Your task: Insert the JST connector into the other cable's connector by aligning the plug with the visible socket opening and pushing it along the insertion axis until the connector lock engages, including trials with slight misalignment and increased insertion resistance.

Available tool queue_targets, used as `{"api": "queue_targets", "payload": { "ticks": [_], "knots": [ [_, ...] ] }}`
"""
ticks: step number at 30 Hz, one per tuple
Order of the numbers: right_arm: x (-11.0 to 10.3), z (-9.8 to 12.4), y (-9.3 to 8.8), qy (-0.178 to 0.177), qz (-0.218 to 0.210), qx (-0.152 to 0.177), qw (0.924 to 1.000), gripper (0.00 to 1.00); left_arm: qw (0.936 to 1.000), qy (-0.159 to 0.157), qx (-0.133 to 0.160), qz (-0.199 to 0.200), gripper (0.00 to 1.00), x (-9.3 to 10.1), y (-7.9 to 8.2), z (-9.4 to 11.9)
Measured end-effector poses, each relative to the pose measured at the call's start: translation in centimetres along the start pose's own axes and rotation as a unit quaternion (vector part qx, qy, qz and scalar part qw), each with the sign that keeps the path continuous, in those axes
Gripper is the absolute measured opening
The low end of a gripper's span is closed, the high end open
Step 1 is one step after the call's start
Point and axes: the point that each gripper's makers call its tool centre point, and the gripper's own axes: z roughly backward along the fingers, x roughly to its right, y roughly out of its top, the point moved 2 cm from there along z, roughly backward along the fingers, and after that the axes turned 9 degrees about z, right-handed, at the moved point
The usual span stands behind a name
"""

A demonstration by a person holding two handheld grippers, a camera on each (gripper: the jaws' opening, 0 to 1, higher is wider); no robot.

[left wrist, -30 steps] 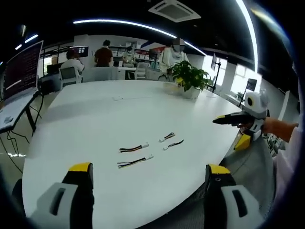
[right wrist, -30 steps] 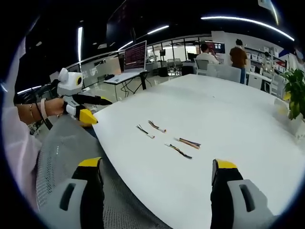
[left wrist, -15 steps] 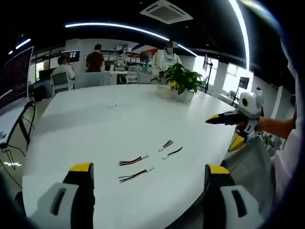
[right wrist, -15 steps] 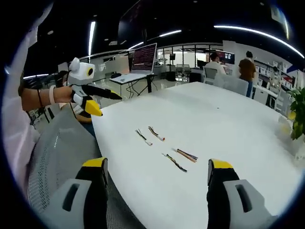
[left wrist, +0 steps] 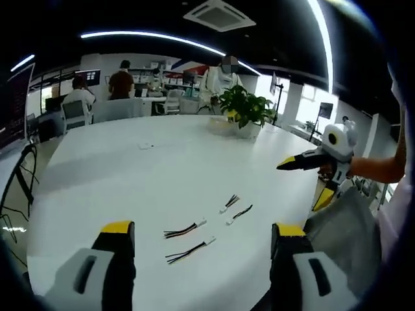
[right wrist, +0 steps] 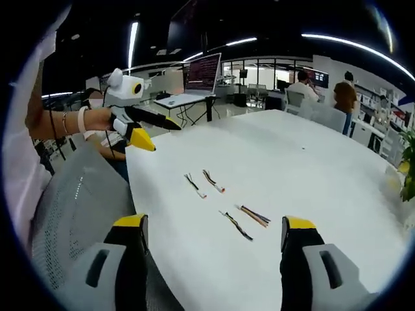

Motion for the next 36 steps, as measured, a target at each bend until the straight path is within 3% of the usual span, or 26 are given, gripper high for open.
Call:
{"api": "queue_targets", "payload": {
  "ticks": [6,13,16,17,21,26,33,36],
  "knots": [
    [1.5,-0.2,1.0,-0.001,-0.013,0.027,0.9996,0.84,0.9999,-0.009,0.001,-0.009,0.86,-0.4,0.6,-0.7],
    [2.9,-0.6,1.8,-0.009,0.014,0.028,0.9995,0.8,0.9993,-0.017,-0.011,-0.03,0.84,-0.9,0.7,-1.6],
    [3.3,-1.0,2.0,0.002,0.008,0.038,0.9992,0.78,0.9979,-0.051,0.025,0.031,0.82,-0.5,2.2,-1.9],
    [3.3,-1.1,2.2,0.008,-0.004,0.048,0.9988,0.76,0.9975,-0.053,0.032,0.034,0.82,-0.6,2.5,-1.9],
    [4.4,-1.6,2.3,0.005,-0.004,0.063,0.998,0.72,0.9985,-0.049,0.024,0.006,0.81,-1.3,2.7,-2.1],
    [5.2,-2.5,2.0,0.011,0.007,0.054,0.9985,0.68,0.9978,-0.059,0.022,-0.021,0.76,-1.7,2.6,-2.7],
    [5.7,-4.0,1.6,0.028,0.01,0.049,0.9984,0.58,0.9964,-0.079,0.008,-0.03,0.72,-2.0,1.9,-3.9],
    [5.7,-4.9,1.4,0.035,0.01,0.052,0.998,0.54,0.9956,-0.086,-0.003,-0.039,0.65,-2.3,1.5,-4.5]
  ]
}}
